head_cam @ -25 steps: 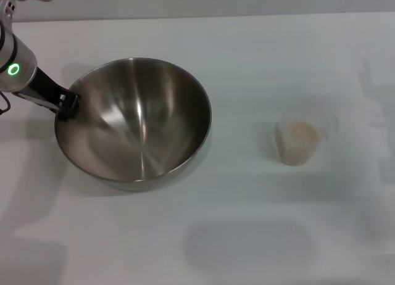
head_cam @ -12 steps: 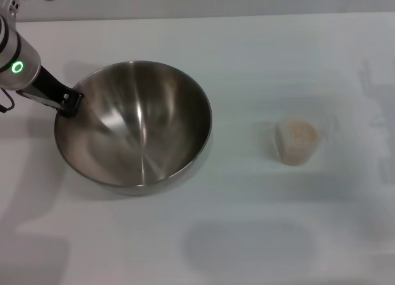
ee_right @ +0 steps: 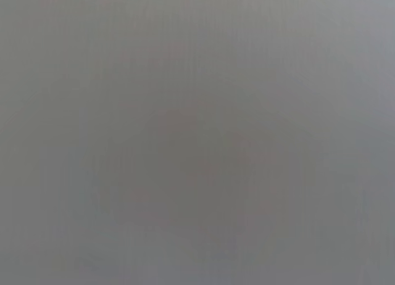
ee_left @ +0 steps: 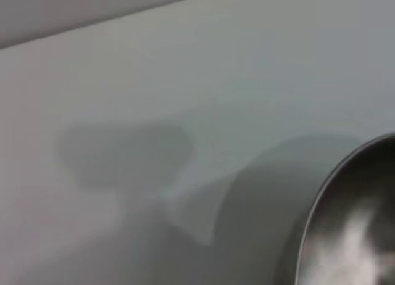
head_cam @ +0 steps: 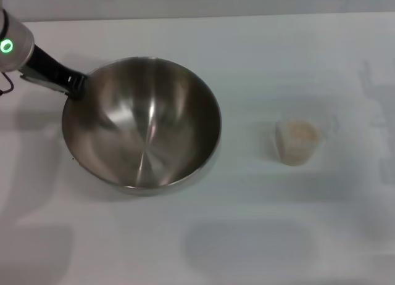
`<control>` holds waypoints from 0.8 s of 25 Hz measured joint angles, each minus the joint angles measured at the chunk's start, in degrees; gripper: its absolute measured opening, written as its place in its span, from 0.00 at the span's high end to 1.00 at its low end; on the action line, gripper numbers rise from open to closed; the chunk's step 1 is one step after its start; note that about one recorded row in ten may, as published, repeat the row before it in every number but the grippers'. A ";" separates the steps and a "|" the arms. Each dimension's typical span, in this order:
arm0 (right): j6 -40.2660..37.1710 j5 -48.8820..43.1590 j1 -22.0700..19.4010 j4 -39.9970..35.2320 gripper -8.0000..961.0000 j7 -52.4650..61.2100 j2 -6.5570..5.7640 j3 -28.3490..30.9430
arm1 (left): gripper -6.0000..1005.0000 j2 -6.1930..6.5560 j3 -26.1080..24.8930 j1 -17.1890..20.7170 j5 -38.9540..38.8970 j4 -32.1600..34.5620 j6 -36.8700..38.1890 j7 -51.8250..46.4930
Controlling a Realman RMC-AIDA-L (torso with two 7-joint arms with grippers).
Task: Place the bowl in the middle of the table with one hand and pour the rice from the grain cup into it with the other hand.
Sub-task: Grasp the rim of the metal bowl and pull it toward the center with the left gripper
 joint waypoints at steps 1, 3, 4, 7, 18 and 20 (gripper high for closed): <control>0.00 0.00 0.00 -0.04 0.34 0.00 0.00 0.00 | 0.91 0.16 -1.56 -0.41 -1.06 -0.14 -0.56 0.94; 0.00 0.00 0.00 -0.12 0.34 0.00 0.00 0.00 | 0.93 0.35 -3.98 -1.10 -2.63 -0.35 -1.53 2.64; 0.00 0.00 0.00 -0.14 0.34 0.00 -0.02 0.00 | 0.94 0.38 -5.00 -1.41 -3.34 -0.57 -1.93 3.25; 0.01 0.00 0.00 -0.16 0.34 0.00 -0.07 0.00 | 0.95 0.40 -6.27 -1.95 -6.18 -1.86 -2.56 3.93; 0.04 0.00 0.10 -0.25 0.34 0.00 -0.09 0.00 | 0.94 0.16 -6.40 -4.77 -11.21 -1.66 -2.85 4.91; 0.10 0.01 0.10 -0.25 0.34 0.00 -0.09 0.04 | 0.94 0.04 -6.22 -5.44 -11.37 -0.36 -2.70 5.11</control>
